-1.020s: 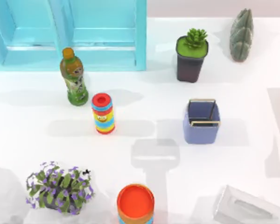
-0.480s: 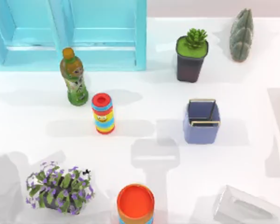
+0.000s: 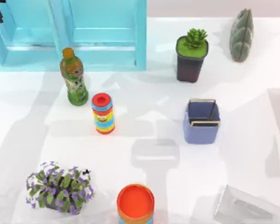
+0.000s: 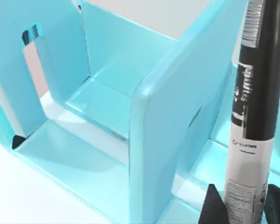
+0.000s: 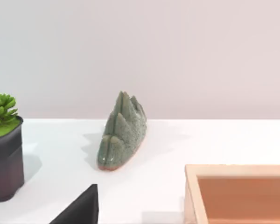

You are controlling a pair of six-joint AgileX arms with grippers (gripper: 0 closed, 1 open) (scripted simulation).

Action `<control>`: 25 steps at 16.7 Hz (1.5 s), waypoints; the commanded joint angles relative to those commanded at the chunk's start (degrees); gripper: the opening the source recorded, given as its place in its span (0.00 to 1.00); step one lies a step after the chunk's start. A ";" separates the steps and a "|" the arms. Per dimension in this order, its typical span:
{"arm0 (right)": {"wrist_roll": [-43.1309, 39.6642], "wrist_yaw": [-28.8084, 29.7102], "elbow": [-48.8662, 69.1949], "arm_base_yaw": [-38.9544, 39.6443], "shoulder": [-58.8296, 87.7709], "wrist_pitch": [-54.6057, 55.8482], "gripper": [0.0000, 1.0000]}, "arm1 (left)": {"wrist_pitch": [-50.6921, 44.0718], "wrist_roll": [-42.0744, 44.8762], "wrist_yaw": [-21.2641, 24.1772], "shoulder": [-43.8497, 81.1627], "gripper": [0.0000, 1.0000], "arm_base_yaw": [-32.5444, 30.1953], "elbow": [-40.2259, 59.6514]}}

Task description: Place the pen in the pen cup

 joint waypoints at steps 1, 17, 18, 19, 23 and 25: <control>0.00 0.00 0.00 0.00 0.00 0.00 1.00 | 2.01 -0.79 -6.32 3.25 0.00 -6.09 1.97; 0.00 0.00 0.00 0.00 0.00 0.00 1.00 | 20.58 -4.52 -59.51 35.45 0.00 -56.86 22.62; 0.00 0.00 0.00 0.00 0.00 0.00 1.00 | 20.58 -4.52 -59.51 35.45 0.00 -56.86 22.62; 0.00 0.00 0.00 0.00 0.00 0.00 1.00 | 30.81 -4.34 -53.78 39.22 0.00 -56.32 24.07; 0.00 0.00 0.00 0.00 0.00 0.00 1.00 | 27.04 -4.88 -55.40 38.35 0.00 -56.22 23.61; 0.00 0.00 0.00 0.00 0.00 0.00 1.00 | 23.42 -5.58 -56.62 37.31 0.00 -56.32 23.35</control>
